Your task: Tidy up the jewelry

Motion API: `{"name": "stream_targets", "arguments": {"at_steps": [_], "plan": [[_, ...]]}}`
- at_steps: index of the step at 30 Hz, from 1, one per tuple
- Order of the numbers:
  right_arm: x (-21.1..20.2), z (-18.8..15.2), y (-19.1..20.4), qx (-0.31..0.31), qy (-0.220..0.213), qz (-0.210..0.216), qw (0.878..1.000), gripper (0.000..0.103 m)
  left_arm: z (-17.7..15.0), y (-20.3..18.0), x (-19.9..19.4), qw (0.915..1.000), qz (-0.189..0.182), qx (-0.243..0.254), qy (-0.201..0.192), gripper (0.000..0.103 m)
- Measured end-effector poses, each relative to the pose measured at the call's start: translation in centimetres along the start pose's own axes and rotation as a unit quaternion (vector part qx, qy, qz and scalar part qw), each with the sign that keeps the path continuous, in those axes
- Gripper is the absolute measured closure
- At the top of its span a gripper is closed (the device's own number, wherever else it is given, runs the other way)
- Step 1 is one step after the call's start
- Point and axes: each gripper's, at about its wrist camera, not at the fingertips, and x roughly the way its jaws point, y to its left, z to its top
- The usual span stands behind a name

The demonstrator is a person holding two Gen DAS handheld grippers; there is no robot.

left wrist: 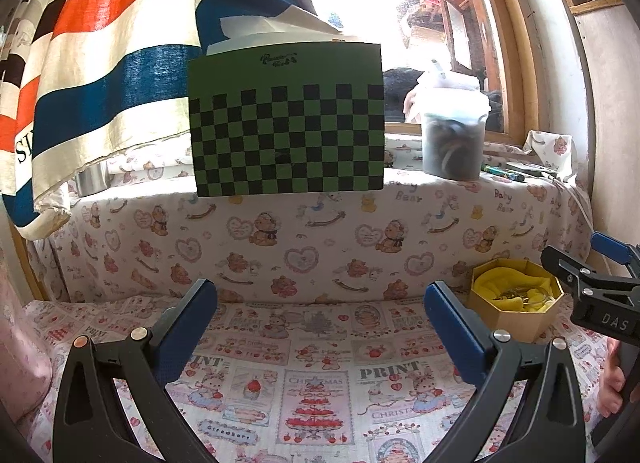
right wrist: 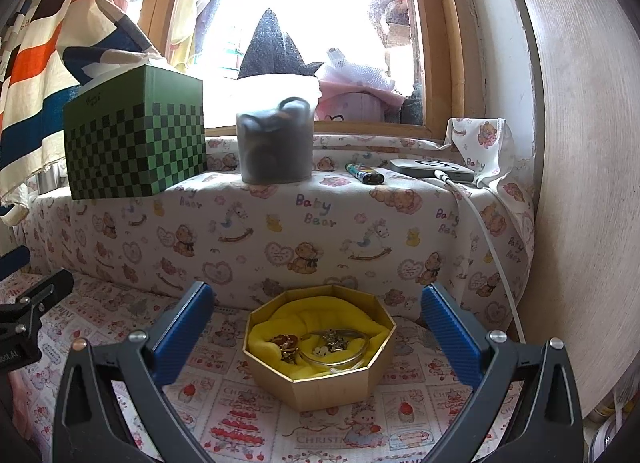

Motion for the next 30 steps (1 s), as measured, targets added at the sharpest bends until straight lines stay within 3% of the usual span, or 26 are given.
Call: {"name": "stream_targets", "arguments": {"at_steps": [30], "plan": [[0.12,-0.01,0.14,-0.004,0.002,0.004,1.0,0.0,0.01,-0.23,-0.1,1.0,0.005,-0.004,0.004,0.0]]}}
